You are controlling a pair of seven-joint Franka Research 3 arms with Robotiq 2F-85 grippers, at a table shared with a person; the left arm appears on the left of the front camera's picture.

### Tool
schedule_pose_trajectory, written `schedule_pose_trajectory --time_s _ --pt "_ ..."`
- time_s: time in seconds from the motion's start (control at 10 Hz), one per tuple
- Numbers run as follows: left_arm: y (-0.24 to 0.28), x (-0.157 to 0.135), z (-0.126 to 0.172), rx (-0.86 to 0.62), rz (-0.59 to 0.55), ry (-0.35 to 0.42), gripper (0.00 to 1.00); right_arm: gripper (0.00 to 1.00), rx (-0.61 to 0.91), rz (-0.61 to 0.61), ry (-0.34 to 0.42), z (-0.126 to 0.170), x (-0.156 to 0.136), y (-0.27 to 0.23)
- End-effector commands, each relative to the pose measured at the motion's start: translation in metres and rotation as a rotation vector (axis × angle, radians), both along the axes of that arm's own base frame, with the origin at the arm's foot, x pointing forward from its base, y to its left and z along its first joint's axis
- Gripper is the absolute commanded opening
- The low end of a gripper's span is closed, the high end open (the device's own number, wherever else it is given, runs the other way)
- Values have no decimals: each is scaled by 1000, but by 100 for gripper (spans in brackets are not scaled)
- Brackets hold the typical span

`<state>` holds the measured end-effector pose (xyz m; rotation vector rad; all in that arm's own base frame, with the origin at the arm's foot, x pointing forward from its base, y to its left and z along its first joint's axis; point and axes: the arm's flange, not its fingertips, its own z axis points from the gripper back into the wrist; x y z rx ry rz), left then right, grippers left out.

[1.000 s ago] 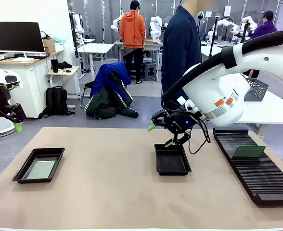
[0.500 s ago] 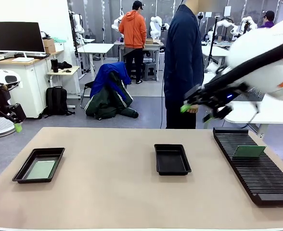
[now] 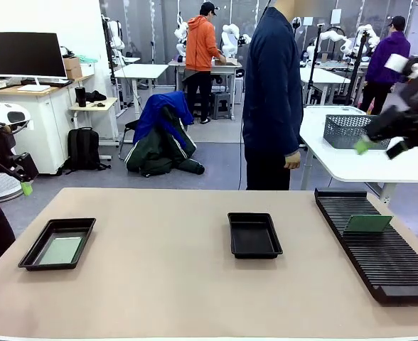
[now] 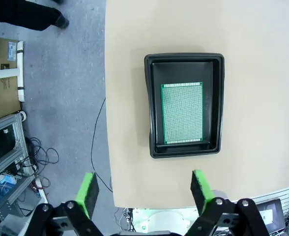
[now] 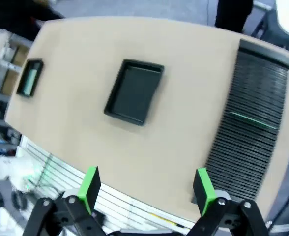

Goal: Inspect and transfer BCBs to ESD trays.
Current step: Pick up the Blank PCB from the PCB Rack and place it in the right ESD tray.

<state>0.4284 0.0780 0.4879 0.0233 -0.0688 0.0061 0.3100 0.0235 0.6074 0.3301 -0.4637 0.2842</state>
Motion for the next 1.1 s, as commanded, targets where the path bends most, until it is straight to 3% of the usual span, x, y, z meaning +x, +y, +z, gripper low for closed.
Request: schedule_pose_trajectory --time_s 0.0,0.3,0.6,0.8,1.0 --pt "-1 -2 -1 2 16 -3 100 100 -110 152 -67 3 -14 -40" --pt "-1 -2 -1 2 16 -3 100 100 -297 465 -146 7 -22 -88" --pt "-1 -2 -1 2 16 -3 100 100 -455 697 -170 17 -13 -110" --pt "-1 -2 -1 2 16 -3 100 100 -514 865 -178 23 -6 -116" --pt "-1 -2 -1 2 16 -3 100 100 -538 979 -136 26 5 -118"
